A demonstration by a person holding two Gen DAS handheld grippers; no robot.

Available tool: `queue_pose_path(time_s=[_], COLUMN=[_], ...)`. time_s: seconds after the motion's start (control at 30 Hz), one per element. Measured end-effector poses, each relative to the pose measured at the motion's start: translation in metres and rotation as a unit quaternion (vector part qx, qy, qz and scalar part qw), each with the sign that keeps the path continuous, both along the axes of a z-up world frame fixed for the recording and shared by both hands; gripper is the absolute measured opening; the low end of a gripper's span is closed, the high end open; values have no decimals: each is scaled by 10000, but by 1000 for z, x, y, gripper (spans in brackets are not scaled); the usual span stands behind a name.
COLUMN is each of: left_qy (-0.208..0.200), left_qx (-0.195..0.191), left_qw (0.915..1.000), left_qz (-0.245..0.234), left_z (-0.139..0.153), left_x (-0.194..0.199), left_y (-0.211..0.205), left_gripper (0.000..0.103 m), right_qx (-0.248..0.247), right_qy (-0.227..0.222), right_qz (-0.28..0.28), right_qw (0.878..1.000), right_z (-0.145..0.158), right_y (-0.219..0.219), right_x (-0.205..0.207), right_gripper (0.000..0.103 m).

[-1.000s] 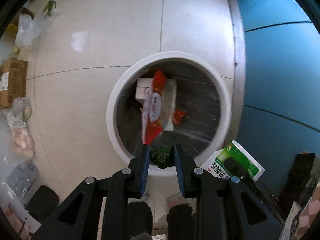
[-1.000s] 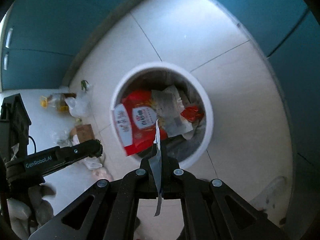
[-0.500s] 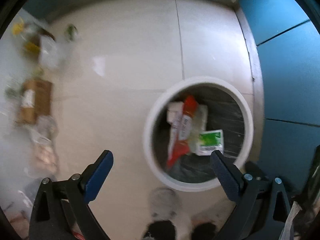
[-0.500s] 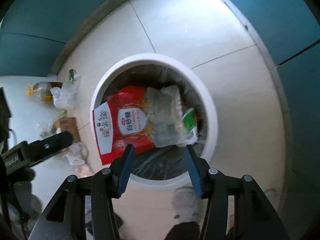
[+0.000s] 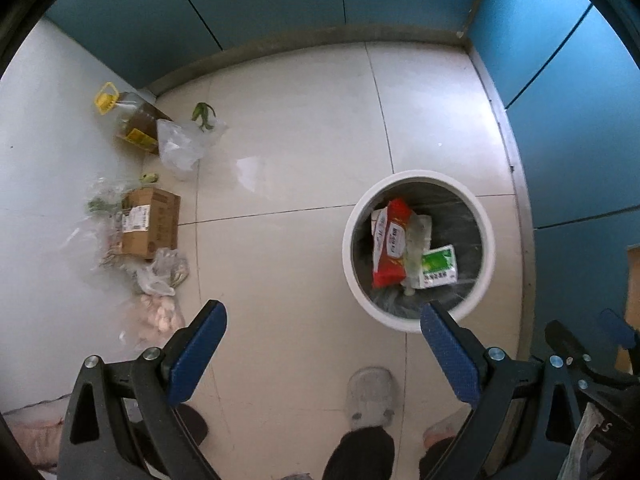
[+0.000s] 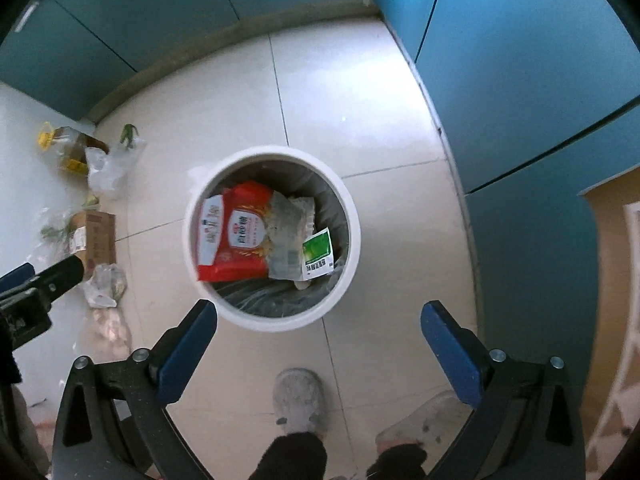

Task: Collect trash
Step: 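Raise both tools from the bin back toward the counter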

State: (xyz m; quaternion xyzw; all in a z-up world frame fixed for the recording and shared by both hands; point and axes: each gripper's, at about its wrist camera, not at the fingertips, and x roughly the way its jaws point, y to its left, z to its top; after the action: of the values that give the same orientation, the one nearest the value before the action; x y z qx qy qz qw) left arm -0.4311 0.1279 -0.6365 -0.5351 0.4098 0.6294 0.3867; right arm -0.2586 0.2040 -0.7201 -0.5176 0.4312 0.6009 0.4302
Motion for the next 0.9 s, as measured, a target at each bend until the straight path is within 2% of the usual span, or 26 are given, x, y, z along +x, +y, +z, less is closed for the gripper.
queue_pose_path(time_s=[0.2, 0.33, 0.57, 0.8, 0.9], left_qy=[-28, -64, -128, -137, -54], left_qx=[132, 270, 671, 1015, 1126], left_qw=[9999, 9995, 9971, 9941, 9928], left_qz=[-95, -173, -338, -356, -399], left_z=[82, 140, 245, 316, 338], left_x=[15, 26, 47, 58, 66], left_y=[-26, -45, -80, -109, -116], left_gripper=[99, 99, 99, 99, 99], right_qx=[237, 475, 727, 974, 1070], right_qy=[30, 56, 199, 415, 562], right_qz=[109, 207, 179, 71, 36], right_qw=[9997, 9986, 9970, 9944, 9927], right_z=[97, 176, 297, 401, 432], right_y=[-23, -44, -80, -116, -129], right_x=[8, 18, 40, 64, 71], right_gripper=[103, 103, 103, 103, 103])
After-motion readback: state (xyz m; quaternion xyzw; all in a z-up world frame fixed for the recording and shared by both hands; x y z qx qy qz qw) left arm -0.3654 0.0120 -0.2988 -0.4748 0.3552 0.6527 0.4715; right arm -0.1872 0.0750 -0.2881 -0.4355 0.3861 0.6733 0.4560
